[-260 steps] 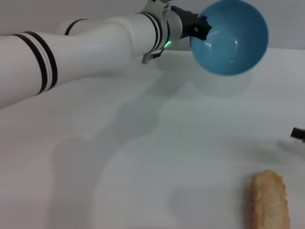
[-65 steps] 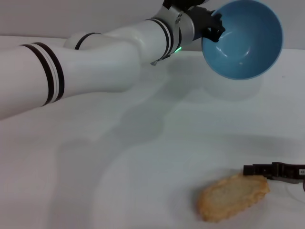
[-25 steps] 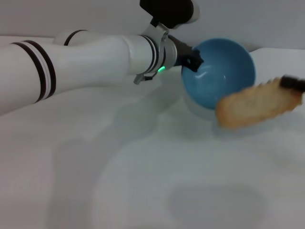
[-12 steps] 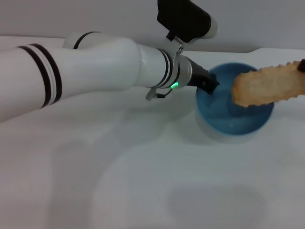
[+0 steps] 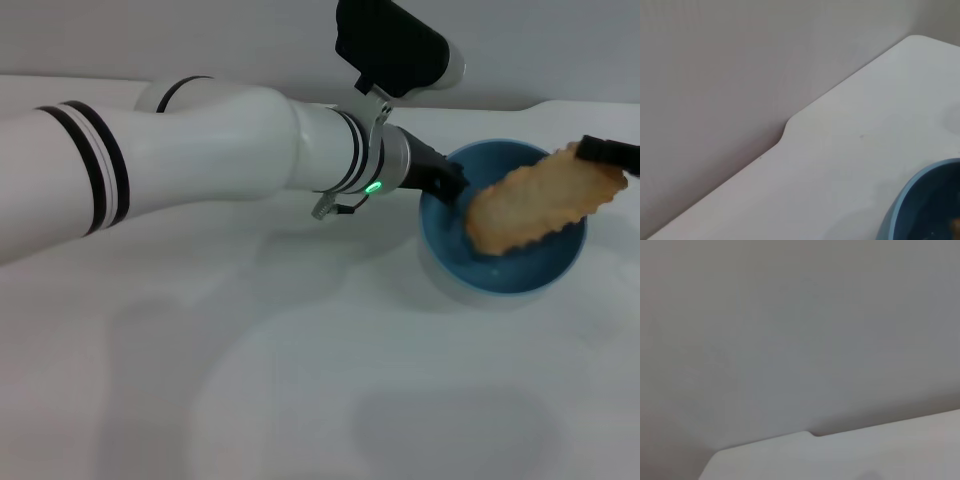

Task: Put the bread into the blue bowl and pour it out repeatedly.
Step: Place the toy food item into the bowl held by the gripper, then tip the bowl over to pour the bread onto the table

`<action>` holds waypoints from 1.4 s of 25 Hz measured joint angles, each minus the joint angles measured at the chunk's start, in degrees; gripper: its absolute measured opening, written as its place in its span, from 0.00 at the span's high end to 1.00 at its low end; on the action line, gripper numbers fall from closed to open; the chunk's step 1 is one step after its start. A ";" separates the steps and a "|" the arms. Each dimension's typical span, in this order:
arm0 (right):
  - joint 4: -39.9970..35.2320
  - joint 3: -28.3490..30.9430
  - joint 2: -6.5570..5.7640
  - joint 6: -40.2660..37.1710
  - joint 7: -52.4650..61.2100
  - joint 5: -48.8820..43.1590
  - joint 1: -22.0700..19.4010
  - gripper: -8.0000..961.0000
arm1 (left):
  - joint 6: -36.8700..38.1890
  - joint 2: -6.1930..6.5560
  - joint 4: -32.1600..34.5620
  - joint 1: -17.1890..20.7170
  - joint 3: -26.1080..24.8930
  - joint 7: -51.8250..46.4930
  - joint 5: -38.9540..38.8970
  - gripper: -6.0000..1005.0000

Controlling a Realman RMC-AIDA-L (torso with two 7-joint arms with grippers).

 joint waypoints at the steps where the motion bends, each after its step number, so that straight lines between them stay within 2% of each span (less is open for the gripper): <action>1: 0.61 -0.26 0.02 0.36 0.01 -0.03 0.36 0.87 | 0.00 0.01 0.00 0.01 0.09 0.00 -0.07 0.99; 14: 1.36 -0.54 0.57 -2.85 -7.22 3.52 1.70 0.75 | -0.33 -0.01 -0.35 -0.21 0.30 0.00 -0.26 0.99; 16: 1.16 -0.51 0.58 -3.67 -7.84 4.90 1.53 0.64 | -0.33 0.00 -0.44 -0.23 0.20 0.00 -0.26 0.99; 18: 0.79 -0.39 0.36 -5.56 -8.95 8.42 0.56 0.53 | -0.02 0.02 -0.94 -0.21 -0.17 0.00 -0.26 0.99; 22: -0.35 -0.28 -0.10 -6.21 -9.06 12.10 -1.45 0.50 | 2.08 0.23 -1.21 -0.61 -0.64 0.00 -0.26 1.00; 25: -3.91 0.28 -0.16 -5.90 -9.19 16.99 -6.06 0.48 | 5.26 0.41 -2.38 -1.71 -2.15 0.00 -0.17 0.99; 28: -5.49 1.59 0.03 -5.75 -9.35 18.24 -8.00 0.47 | 10.70 0.36 -5.22 -3.95 -4.92 -0.02 -0.15 0.99; 31: -5.87 3.23 0.14 -5.73 -9.38 18.54 -9.15 0.47 | 16.49 0.17 -7.45 -6.06 -7.47 -0.74 -0.24 0.99; 35: -5.59 3.27 0.22 -5.71 -9.39 18.27 -9.53 0.46 | 18.66 0.10 -7.23 -6.01 -7.94 -2.43 -0.30 0.99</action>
